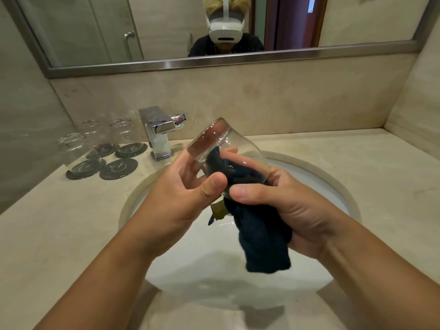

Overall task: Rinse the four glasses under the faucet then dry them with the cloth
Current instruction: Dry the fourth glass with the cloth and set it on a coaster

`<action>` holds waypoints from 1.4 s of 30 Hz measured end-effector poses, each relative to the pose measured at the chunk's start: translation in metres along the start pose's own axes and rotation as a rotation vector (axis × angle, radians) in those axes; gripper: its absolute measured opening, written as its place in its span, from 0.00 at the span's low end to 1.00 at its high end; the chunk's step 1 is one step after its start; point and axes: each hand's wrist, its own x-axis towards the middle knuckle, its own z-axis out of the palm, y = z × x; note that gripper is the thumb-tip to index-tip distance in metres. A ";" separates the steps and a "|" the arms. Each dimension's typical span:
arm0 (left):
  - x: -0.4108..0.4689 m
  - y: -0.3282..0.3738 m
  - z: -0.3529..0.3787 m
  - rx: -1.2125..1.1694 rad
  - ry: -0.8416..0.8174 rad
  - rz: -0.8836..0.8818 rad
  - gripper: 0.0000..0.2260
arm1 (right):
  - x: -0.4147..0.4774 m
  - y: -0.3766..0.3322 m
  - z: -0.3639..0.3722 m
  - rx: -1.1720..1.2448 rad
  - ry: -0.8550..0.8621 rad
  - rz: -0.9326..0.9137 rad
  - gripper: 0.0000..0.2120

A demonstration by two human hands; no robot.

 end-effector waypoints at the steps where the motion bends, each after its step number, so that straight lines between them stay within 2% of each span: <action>1: 0.000 0.001 0.000 0.008 -0.020 -0.001 0.32 | 0.000 0.000 -0.001 -0.019 0.014 -0.007 0.22; 7: -0.001 0.000 0.001 0.072 -0.033 -0.032 0.23 | 0.001 -0.001 -0.001 -0.125 0.102 -0.121 0.21; 9: 0.002 -0.003 0.001 0.109 0.047 -0.049 0.30 | 0.002 0.000 0.000 -0.248 0.212 -0.201 0.20; 11: 0.004 -0.005 0.001 0.086 0.109 -0.064 0.43 | 0.004 0.003 0.001 -0.387 0.344 -0.277 0.19; 13: 0.004 -0.007 0.006 0.081 0.131 -0.060 0.47 | 0.005 0.007 0.004 -0.452 0.388 -0.337 0.20; 16: 0.004 -0.009 0.017 0.098 0.186 -0.055 0.37 | 0.007 0.013 0.008 -0.562 0.348 -0.423 0.19; 20: 0.003 -0.009 0.019 0.114 0.275 -0.004 0.33 | 0.007 0.016 0.011 -0.599 0.290 -0.326 0.20; 23: 0.004 -0.008 0.013 0.112 0.205 -0.027 0.31 | 0.004 0.009 0.009 -0.522 0.269 -0.208 0.23; 27: 0.004 -0.011 0.005 0.076 0.114 -0.040 0.40 | 0.001 0.001 0.003 -0.273 0.167 -0.062 0.26; 30: 0.003 -0.010 0.001 0.039 0.056 -0.056 0.47 | 0.001 0.000 0.003 -0.138 0.142 -0.035 0.24; 34: 0.002 -0.013 0.002 -0.011 0.051 -0.094 0.48 | 0.002 0.005 0.004 -0.301 0.179 -0.140 0.22; 37: 0.003 -0.011 0.008 -0.035 0.067 -0.089 0.56 | 0.002 0.008 0.009 -0.519 0.212 -0.230 0.23; 42: 0.005 -0.015 0.004 -0.020 0.068 -0.065 0.57 | 0.001 0.007 0.011 -0.480 0.208 -0.149 0.24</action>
